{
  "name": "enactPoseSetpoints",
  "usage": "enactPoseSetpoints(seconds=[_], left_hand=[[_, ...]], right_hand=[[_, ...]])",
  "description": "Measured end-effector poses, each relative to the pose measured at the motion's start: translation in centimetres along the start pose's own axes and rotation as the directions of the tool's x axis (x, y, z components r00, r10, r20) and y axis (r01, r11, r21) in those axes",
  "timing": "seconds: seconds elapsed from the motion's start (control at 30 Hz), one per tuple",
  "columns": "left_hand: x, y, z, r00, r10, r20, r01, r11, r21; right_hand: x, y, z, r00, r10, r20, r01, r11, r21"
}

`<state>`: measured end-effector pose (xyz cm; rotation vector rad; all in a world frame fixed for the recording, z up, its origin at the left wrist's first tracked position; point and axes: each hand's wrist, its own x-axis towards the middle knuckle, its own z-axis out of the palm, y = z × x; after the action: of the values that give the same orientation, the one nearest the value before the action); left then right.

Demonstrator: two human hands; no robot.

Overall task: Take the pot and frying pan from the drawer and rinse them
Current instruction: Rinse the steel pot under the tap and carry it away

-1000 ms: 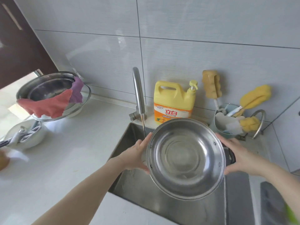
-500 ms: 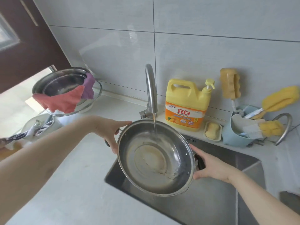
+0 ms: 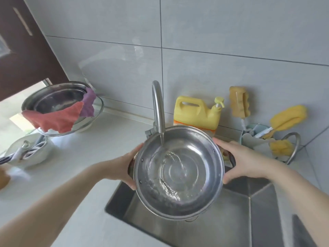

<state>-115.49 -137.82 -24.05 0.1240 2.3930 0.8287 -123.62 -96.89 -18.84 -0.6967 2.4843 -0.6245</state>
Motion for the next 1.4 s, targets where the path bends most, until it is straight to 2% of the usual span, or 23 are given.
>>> enactPoseSetpoints(seconds=[0.1,0.17,0.23,0.33,0.43,0.57,0.67,0.87,0.97,1.07,1.1,1.17,1.2,1.23,1.3,1.4], left_hand=[[0.9,0.8,0.7,0.977,-0.02,0.213,0.032,0.998,-0.056],[1.0,0.9,0.2,0.96,-0.018,0.279,0.047,0.994,-0.097],[0.7,1.1,-0.8,0.956,-0.034,0.293,0.061,0.995,-0.084],[-0.2,1.2,-2.7,0.978,-0.094,0.188,0.088,0.995,0.039],[-0.9,0.4,-3.4,0.999,-0.041,0.03,0.037,0.992,0.117],[-1.0,-0.4,-2.6,0.979,0.007,-0.203,0.045,0.968,0.248],[-0.3,-1.2,-0.6,0.935,0.084,-0.343,0.022,0.955,0.294],[1.6,-0.8,5.8,0.824,0.208,-0.527,-0.064,0.959,0.277],[2.3,-0.6,8.4,0.714,0.352,-0.605,-0.15,0.921,0.359],[2.6,0.0,9.2,0.61,0.469,-0.638,-0.211,0.873,0.44],[2.7,0.4,9.2,0.55,0.522,-0.652,-0.222,0.844,0.489],[2.6,1.2,8.9,0.416,0.618,-0.667,-0.225,0.781,0.583],[2.6,1.6,8.8,0.364,0.65,-0.667,-0.221,0.756,0.616],[2.5,2.0,8.7,0.325,0.672,-0.665,-0.217,0.738,0.639],[2.2,2.4,8.7,0.288,0.683,-0.671,-0.218,0.729,0.648],[2.0,2.6,8.8,0.27,0.683,-0.678,-0.206,0.729,0.652]], right_hand=[[-0.7,1.0,-1.7,0.985,0.057,0.162,-0.067,0.996,0.058],[-1.0,1.9,-1.0,0.972,0.048,0.231,-0.067,0.995,0.076],[-1.2,2.3,0.9,0.971,0.005,0.241,-0.053,0.98,0.19],[-1.1,2.6,5.6,0.99,-0.036,0.137,-0.012,0.942,0.334],[-0.2,2.2,9.7,0.999,-0.009,-0.048,0.027,0.921,0.388],[1.1,1.7,11.8,0.968,-0.022,-0.251,0.114,0.926,0.359],[1.4,2.2,11.3,0.941,-0.047,-0.334,0.148,0.948,0.282],[-0.8,4.9,10.2,0.934,-0.039,-0.354,0.049,0.999,0.02],[-3.2,5.7,9.8,0.909,-0.064,-0.413,0.017,0.993,-0.117],[-4.9,6.3,9.5,0.84,-0.111,-0.531,0.004,0.98,-0.2],[-5.4,6.5,9.3,0.808,-0.121,-0.577,-0.006,0.977,-0.213],[-6.1,6.4,8.8,0.697,-0.227,-0.681,0.025,0.956,-0.292],[-6.5,6.2,8.3,0.635,-0.313,-0.706,0.061,0.932,-0.359],[-6.9,6.0,7.8,0.605,-0.382,-0.699,0.089,0.904,-0.418],[-7.2,5.7,6.9,0.559,-0.452,-0.695,0.094,0.867,-0.489],[-7.6,5.1,5.9,0.505,-0.508,-0.697,0.113,0.84,-0.53]])
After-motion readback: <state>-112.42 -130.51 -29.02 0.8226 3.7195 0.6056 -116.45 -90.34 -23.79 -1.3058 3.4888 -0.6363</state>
